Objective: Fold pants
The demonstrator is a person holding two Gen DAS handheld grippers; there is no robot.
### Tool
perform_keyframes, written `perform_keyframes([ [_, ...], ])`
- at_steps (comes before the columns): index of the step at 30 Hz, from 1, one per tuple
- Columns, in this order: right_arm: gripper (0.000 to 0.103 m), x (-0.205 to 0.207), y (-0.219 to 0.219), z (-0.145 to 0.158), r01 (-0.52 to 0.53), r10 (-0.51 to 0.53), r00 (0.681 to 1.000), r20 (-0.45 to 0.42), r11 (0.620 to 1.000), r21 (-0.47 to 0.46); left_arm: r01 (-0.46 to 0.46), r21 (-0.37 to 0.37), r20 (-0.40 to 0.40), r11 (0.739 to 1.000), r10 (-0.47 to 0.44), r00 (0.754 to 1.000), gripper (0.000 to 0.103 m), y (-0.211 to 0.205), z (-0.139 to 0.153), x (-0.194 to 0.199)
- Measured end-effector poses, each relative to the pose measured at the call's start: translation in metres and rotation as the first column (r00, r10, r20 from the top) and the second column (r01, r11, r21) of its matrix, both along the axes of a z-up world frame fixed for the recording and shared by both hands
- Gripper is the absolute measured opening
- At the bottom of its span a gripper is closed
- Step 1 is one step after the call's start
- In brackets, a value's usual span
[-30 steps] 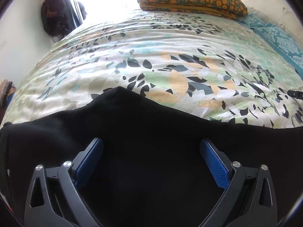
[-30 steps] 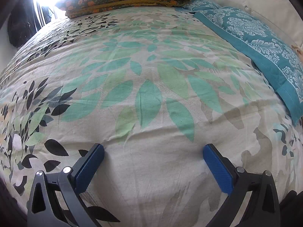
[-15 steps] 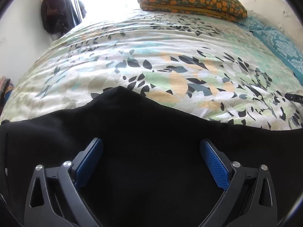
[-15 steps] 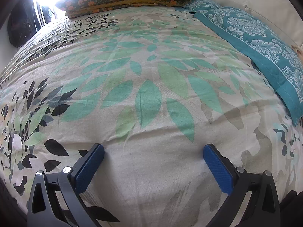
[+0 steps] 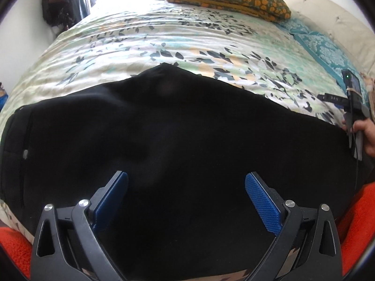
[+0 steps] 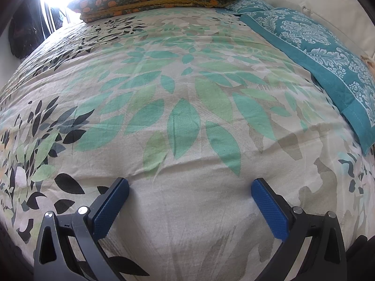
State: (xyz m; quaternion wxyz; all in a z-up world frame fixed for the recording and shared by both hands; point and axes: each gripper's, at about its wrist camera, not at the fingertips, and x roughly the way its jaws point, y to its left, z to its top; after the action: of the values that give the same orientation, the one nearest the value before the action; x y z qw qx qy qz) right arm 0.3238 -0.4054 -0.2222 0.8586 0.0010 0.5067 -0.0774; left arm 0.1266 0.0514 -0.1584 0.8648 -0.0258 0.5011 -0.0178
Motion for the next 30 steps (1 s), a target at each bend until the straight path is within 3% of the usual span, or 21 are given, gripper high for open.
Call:
perform_keyframes([
  [4, 0.102, 0.004, -0.007, 0.007, -0.042, 0.043, 0.998, -0.044, 0.999, 0.031, -0.03, -0.026, 0.026, 0.999, 0.031, 0.999, 0.101, 0.013, 0.004, 0.009],
  [7, 0.1, -0.014, -0.006, 0.047, -0.044, 0.043, 0.998, 0.042, 0.998, 0.036, -0.017, 0.029, -0.03, 0.999, 0.018, 0.999, 0.101, 0.016, -0.013, 0.018],
  [11, 0.103, -0.073, 0.001, 0.105, -0.153, 0.132, 0.982, 0.137, 0.976, 0.153, -0.012, 0.056, 0.016, 0.998, 0.011, 1.0, 0.101, 0.019, -0.019, 0.007],
  [15, 0.103, -0.145, -0.032, 0.124, -0.084, 0.046, 0.986, 0.158, 0.966, 0.244, 0.0, 0.023, 0.005, 1.0, 0.0, 1.0, 0.101, 0.009, -0.007, 0.0],
  [19, 0.103, -0.209, -0.119, 0.121, 0.104, -0.184, 0.972, 0.144, 0.894, 0.437, 0.081, -0.072, 0.051, 0.994, -0.078, 0.996, 0.1, -0.023, 0.015, -0.015],
  [22, 0.103, -0.245, -0.189, 0.119, 0.274, -0.359, 0.93, 0.071, 0.811, 0.517, 0.213, -0.082, 0.064, 0.974, -0.208, 0.976, 0.101, -0.066, 0.021, -0.026],
  [24, 0.103, -0.258, -0.223, 0.116, 0.312, -0.395, 0.918, 0.028, 0.765, 0.563, 0.31, -0.058, 0.057, 0.949, -0.307, 0.95, 0.101, -0.096, 0.018, -0.032],
  [26, 0.103, -0.265, -0.246, 0.111, 0.327, -0.399, 0.917, -0.004, 0.746, 0.58, 0.375, -0.027, 0.012, 0.926, -0.375, 0.927, 0.101, -0.118, 0.004, -0.034],
  [28, 0.103, -0.264, -0.255, 0.102, 0.314, -0.37, 0.929, -0.034, 0.732, 0.605, 0.348, -0.012, -0.062, 0.937, -0.348, 0.935, 0.1, -0.122, -0.014, -0.03],
  [30, 0.101, -0.264, -0.256, 0.089, 0.313, -0.351, 0.934, -0.069, 0.711, 0.63, 0.298, -0.047, -0.046, 0.953, -0.3, 0.953, 0.1, -0.112, -0.013, -0.033],
])
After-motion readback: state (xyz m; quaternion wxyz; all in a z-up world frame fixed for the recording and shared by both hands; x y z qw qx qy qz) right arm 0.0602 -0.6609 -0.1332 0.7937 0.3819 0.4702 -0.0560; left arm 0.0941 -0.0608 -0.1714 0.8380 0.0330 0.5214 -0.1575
